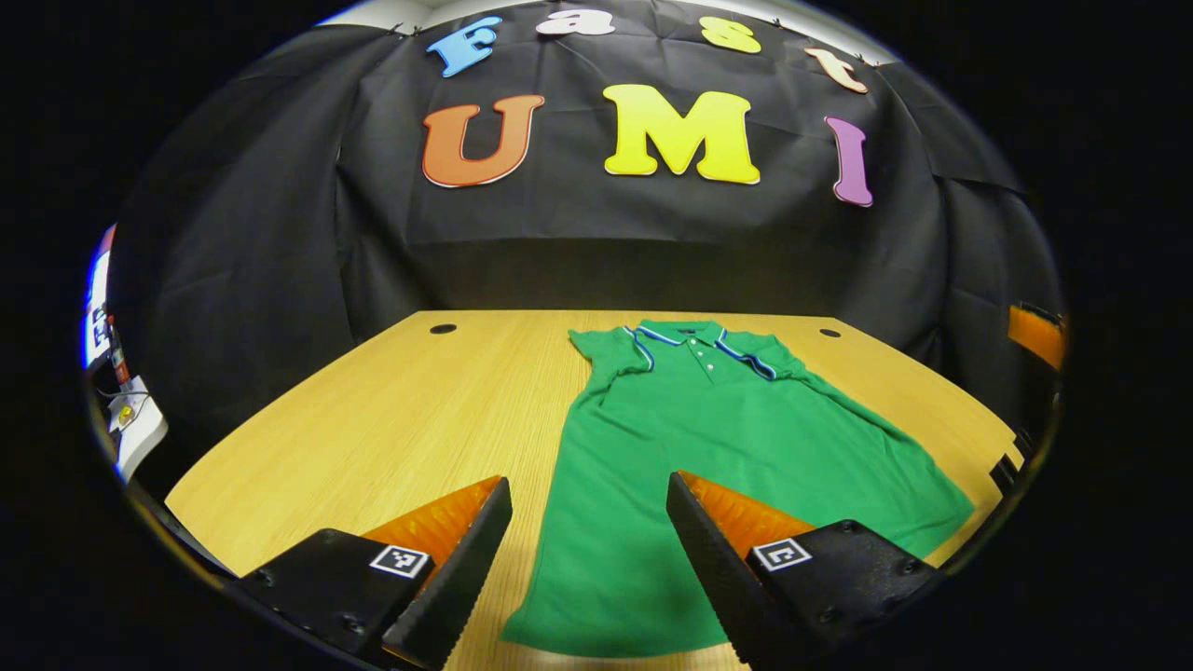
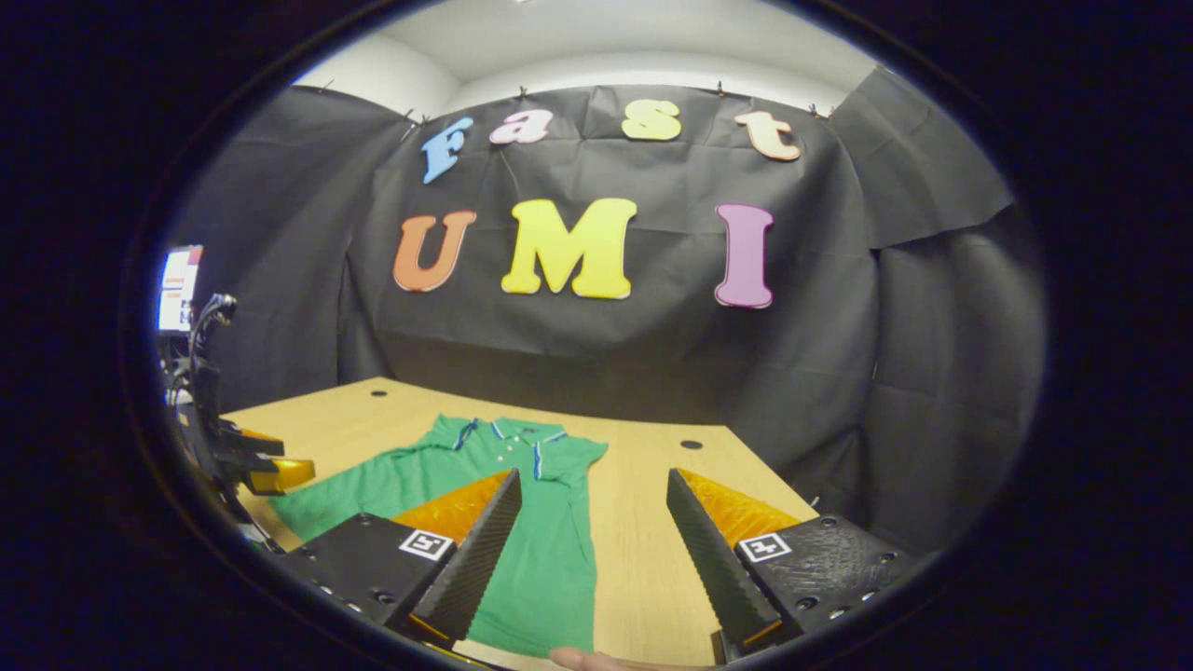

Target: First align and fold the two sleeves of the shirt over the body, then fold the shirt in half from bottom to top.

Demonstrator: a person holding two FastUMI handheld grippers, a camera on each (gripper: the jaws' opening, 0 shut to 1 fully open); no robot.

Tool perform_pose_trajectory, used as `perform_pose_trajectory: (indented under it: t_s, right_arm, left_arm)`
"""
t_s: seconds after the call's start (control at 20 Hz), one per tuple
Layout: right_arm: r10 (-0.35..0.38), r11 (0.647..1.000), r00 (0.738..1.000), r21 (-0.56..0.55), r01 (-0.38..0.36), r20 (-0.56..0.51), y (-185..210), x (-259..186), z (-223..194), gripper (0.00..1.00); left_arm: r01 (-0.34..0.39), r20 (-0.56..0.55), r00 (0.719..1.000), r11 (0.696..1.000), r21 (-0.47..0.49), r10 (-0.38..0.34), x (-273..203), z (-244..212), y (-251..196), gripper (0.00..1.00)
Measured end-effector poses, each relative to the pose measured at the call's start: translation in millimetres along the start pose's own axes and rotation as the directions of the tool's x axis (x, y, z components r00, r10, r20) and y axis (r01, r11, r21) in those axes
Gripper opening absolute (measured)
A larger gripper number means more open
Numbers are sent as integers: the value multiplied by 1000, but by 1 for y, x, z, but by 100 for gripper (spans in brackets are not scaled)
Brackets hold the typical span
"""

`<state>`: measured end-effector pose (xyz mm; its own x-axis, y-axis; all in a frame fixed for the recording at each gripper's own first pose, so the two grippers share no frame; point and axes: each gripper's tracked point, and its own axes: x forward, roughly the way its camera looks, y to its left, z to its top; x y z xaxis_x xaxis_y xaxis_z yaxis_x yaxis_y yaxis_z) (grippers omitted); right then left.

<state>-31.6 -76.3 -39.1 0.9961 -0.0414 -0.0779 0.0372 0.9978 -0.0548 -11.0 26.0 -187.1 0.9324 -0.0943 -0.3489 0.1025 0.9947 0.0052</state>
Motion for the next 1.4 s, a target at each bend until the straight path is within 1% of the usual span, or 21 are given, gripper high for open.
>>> perform_pose_trajectory:
  t_s: [0.15,0.2,0.25,0.45,0.55,0.6,0.65,0.75,0.8,0.95,1.0,1.05,1.1,1.15,1.2,1.25,1.3,1.35,1.4]
  right_arm:
    - [-27,1000,994,2,27,-105,6,-11,-68,95]
    - [-17,1000,992,11,19,-125,11,-14,-86,97]
    - [-8,1000,989,25,12,-145,16,-16,-103,96]
    - [27,996,978,84,-10,-207,26,-22,-140,95]
    - [19,996,970,85,2,-244,22,-17,-151,95]
    - [24,996,965,95,0,-260,22,-15,-155,97]
    - [39,994,961,106,-11,-275,25,-14,-161,95]
    - [54,992,962,121,-23,-267,27,-10,-160,95]
    - [60,992,961,124,-27,-270,27,-10,-161,94]
    - [61,991,960,135,-24,-273,28,-10,-160,95]
    - [61,990,960,136,-24,-272,29,-9,-159,95]
    - [69,991,958,133,-32,-280,34,-9,-161,93]
    - [69,991,958,130,-33,-279,36,-7,-160,87]
    - [77,990,955,138,-38,-286,39,-7,-160,72]
    - [84,988,955,146,-43,-285,43,-6,-159,63]
    - [93,987,953,155,-49,-289,45,-3,-159,39]
    - [100,985,951,167,-53,-292,47,-1,-158,28]
    - [103,985,951,166,-56,-293,47,2,-157,7]
    - [104,985,951,162,-58,-291,47,4,-156,5]
  left_arm:
    - [-27,6,1000,999,40,27,-8,-20,7,100]
    - [-23,10,1000,999,46,23,-10,-25,6,100]
    - [-21,10,1000,999,45,20,-10,-30,7,100]
    - [-12,-18,1000,1000,1,13,-3,-47,11,100]
    - [-27,-35,999,1000,-16,26,0,-54,14,100]
    - [-32,-38,999,999,-23,31,0,-57,15,100]
    - [-34,-20,999,999,-17,34,1,-54,15,100]
    - [-35,-13,999,999,12,35,-2,-55,19,100]
    - [-33,-8,999,999,15,34,-2,-53,19,100]
    - [-33,-22,999,999,15,33,-3,-55,18,100]
    - [-12,-20,1000,1000,25,13,-2,-53,13,96]
    - [-3,-21,1000,1000,29,4,-3,-52,11,89]
    - [-4,-19,1000,999,32,5,-2,-52,10,77]
    - [-6,-17,1000,999,42,7,-1,-51,9,61]
    - [-12,-13,1000,999,50,13,2,-51,8,55]
    - [-13,-10,1000,999,52,14,2,-50,6,45]
    - [-15,-9,1000,998,54,15,4,-49,4,40]
    - [-22,-7,1000,998,54,23,7,-48,5,25]
    - [-26,-6,1000,998,51,26,8,-47,5,17]
